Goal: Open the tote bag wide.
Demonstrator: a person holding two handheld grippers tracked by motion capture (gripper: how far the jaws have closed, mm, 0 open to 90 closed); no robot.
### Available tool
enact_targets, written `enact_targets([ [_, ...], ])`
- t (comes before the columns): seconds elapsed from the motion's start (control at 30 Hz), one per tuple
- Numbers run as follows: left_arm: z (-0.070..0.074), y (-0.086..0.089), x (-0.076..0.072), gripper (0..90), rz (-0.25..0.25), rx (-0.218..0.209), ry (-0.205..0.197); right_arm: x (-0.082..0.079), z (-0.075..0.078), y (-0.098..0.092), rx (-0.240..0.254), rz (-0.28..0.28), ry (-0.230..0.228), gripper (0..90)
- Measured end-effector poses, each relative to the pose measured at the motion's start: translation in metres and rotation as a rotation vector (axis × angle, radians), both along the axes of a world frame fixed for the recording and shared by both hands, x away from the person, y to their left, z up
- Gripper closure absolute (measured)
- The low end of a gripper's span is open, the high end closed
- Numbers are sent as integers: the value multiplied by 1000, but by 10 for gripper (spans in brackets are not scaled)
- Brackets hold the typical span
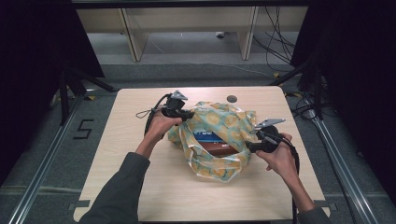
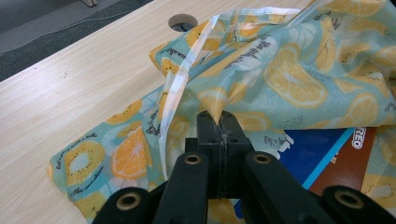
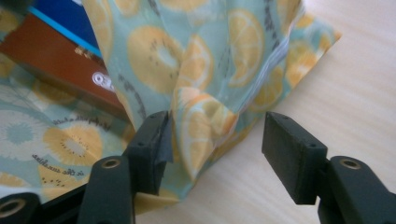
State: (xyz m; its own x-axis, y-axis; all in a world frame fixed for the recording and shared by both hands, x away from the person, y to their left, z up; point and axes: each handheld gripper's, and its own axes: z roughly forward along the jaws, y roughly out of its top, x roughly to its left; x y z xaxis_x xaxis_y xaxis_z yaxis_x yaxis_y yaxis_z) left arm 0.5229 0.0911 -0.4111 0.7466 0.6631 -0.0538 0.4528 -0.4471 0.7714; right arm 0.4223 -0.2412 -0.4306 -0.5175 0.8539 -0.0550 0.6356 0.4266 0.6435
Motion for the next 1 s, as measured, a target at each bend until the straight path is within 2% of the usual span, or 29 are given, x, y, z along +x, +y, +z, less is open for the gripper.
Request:
enact_targets([
  [0.03,1,0,0,890,-2,1,-8,0,-2,-1,19,-2,23,420],
  [0.07,1,0,0,890,-2,0,-7,2,-7,-1,88,-1,55,437],
  [0.1,0,-2,-1,890,-3,1,-1,2,-14,0,126,15,56,586],
  [0.13,0,-2,-1,890,-3,1,-1,1,-13,2,121,18,73,652],
  [0.17,1,-2,-1,890,-12,9,-6,1,-13,2,121,18,73,652],
  [0.2,1,-2,-1,890,-6,9,-9,0,-13,4,110,57,46,788],
  [0.23,2,0,0,890,-5,5,-8,0,-13,4,110,57,46,788],
  [0.27,2,2,1,891,1,-5,-5,1,-11,0,82,87,39,835],
  [0.3,2,5,2,893,17,-7,-9,2,-6,-8,98,85,5,889],
  [0.37,2,10,5,894,25,-16,-5,4,-4,-14,94,78,-11,895],
  [0.43,-1,15,7,895,39,-39,4,11,0,-37,99,12,-45,900],
  [0.47,-2,15,7,895,46,-36,9,16,-2,-46,111,-4,-54,900],
  [0.5,-5,13,8,896,27,-42,21,22,-8,-55,110,-43,-44,900],
  [0.53,-5,13,8,896,27,-42,21,22,-8,-55,110,-43,-44,900],
  [0.57,-6,10,7,896,27,-46,20,26,-15,-58,102,-37,-51,900],
  [0.6,-7,7,7,896,25,-35,16,31,-26,-60,87,-37,-22,900],
  [0.63,-7,4,8,896,16,-24,14,35,-36,-59,77,-13,15,900],
  [0.67,-6,2,9,896,16,-19,15,34,-47,-53,100,-46,78,886],
  [0.7,-6,1,10,895,18,-19,20,33,-48,-52,89,-35,75,841],
  [0.77,-5,0,12,895,22,-21,30,30,-36,-54,91,-48,56,759],
  [0.8,-4,-1,13,895,14,-13,33,26,-17,-54,141,-23,-16,728],
  [0.83,-3,-2,13,895,18,-4,28,24,-6,-53,147,-5,-9,669],
  [0.87,-3,-2,13,894,18,-4,28,24,-6,-53,147,-5,-9,669],
  [0.9,-3,-2,13,894,18,-12,33,16,19,-45,207,39,-97,632],
  [0.97,-4,-3,14,894,24,-2,45,8,40,-31,280,103,-126,608],
  [1.0,-4,-3,15,894,24,1,45,4,48,-22,295,131,-134,592],
])
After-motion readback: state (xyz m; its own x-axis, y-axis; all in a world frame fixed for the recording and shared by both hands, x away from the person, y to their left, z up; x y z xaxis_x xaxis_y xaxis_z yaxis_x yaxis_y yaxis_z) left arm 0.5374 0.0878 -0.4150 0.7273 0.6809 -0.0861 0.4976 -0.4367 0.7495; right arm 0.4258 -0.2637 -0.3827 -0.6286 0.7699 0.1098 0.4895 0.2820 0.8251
